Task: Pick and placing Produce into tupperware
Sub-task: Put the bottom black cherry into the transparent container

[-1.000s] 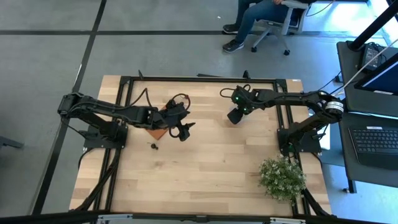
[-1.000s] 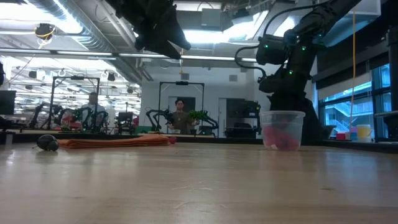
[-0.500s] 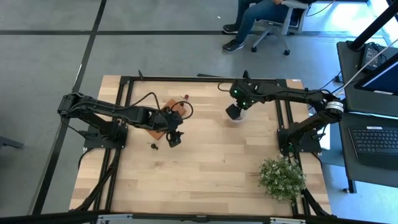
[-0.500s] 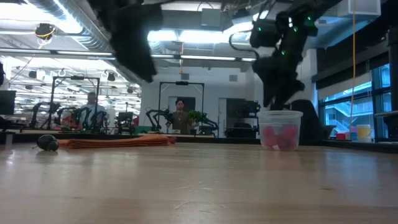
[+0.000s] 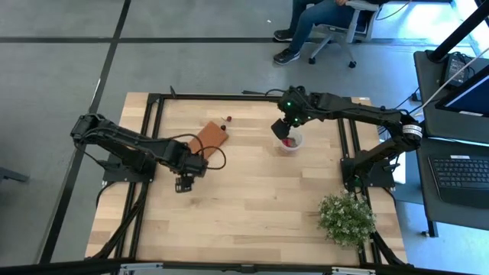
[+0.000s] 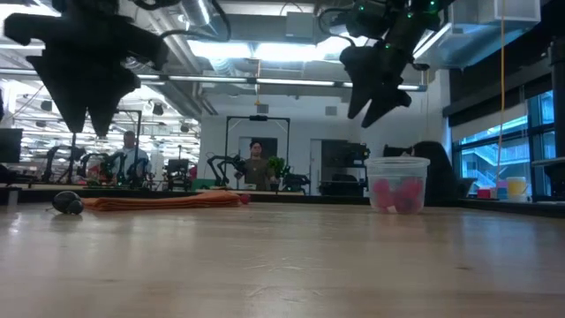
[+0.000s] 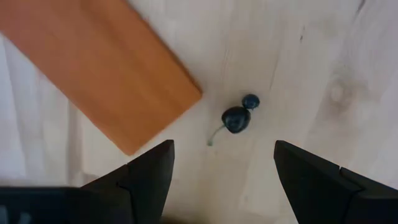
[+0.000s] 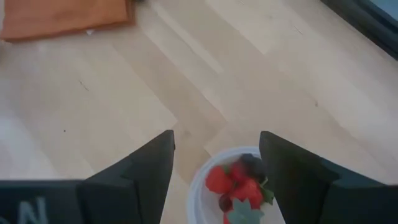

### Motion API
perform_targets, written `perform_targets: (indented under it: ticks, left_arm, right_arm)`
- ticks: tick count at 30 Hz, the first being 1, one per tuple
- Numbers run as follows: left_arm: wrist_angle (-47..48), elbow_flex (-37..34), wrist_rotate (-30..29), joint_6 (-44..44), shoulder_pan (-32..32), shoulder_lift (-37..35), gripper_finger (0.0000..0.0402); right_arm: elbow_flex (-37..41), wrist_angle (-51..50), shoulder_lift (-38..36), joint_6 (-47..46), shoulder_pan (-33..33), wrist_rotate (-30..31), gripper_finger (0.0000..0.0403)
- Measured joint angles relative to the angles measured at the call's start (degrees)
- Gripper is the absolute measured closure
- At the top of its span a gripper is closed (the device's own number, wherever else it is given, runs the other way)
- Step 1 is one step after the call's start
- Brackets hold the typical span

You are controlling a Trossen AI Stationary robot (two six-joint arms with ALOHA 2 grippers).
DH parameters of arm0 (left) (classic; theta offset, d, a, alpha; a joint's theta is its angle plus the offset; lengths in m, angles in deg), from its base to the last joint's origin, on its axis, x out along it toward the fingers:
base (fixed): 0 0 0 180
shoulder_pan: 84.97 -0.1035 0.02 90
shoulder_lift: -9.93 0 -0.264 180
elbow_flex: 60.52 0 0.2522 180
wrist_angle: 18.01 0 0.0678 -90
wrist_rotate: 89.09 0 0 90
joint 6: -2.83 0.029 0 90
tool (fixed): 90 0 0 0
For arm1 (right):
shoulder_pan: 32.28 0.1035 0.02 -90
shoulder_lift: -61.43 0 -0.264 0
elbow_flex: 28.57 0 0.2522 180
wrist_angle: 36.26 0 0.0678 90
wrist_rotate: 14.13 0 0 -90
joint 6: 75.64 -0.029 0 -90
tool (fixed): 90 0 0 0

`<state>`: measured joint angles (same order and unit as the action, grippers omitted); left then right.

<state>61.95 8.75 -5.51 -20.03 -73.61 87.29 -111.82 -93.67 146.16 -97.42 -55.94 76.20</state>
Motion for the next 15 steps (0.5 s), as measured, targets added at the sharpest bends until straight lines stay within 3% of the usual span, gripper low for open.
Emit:
perform_targets:
  ticks: [8, 15]
  left_arm:
    - [-3.81, -1.22, -1.73, 7.34, 1.60, -0.01, 0.0135]
    - [-14.05, -10.47, 2.53, 6.77, 1.31, 0.00, 0.0135]
  right_arm:
    - [0.00, 2.32, 0.00, -0.02, -0.02, 0.04, 0.0166]
    - [0.00, 2.46, 0.00, -0.17, -0.02, 0.04, 0.0166]
